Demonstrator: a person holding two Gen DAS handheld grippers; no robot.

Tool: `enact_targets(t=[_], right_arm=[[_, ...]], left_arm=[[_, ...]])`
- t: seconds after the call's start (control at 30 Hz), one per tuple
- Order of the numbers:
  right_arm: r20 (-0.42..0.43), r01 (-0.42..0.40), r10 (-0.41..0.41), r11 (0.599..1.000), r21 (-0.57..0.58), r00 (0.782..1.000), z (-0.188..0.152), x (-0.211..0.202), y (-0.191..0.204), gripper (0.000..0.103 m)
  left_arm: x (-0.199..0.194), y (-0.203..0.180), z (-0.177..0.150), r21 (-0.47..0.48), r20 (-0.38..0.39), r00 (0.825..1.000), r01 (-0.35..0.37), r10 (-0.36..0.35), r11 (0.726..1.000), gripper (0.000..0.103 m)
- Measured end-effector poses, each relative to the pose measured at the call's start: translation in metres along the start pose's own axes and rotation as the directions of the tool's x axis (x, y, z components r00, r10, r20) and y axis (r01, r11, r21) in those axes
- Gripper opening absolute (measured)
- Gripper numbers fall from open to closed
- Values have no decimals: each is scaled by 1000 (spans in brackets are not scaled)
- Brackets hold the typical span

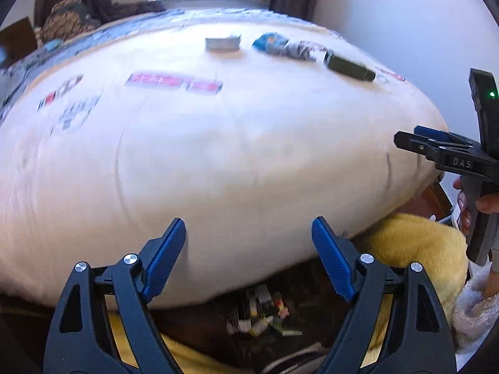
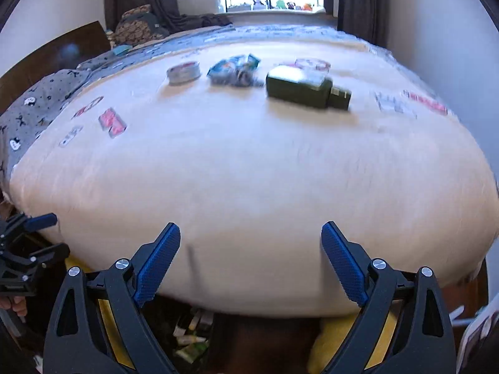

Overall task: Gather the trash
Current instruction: 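Grasp the green bottle with the right tool while the left tool grasps the knotted grey cloth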

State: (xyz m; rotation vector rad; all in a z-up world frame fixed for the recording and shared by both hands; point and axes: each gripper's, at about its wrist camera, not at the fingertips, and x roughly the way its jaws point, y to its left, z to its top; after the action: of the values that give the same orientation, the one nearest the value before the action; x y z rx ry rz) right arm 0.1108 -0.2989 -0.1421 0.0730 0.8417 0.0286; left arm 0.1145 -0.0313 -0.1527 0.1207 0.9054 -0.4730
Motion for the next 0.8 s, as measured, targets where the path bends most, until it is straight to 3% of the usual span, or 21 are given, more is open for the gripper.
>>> enact_targets(t=[0.27,0.43,0.6,0.8], right_arm=[[42,65,-62,995,-74,997,75,18,-17,92],[-18,90,-93,989,-114,996,121,58,-34,92],[-79,98,-109,986,-138,991,138,96,-42,92],[-94,44,-54,994,-102,994,147,118,-51,89]], left_arm=[[20,-3,78,-14,44,999,3,-2,1000,78],[34,-13,110,20,42,999,-11,10,1000,78],[53,-18,134,33,27,1000,-6,5,999,78],[82,-24,160,35,6,1000,-6,5,999,78]])
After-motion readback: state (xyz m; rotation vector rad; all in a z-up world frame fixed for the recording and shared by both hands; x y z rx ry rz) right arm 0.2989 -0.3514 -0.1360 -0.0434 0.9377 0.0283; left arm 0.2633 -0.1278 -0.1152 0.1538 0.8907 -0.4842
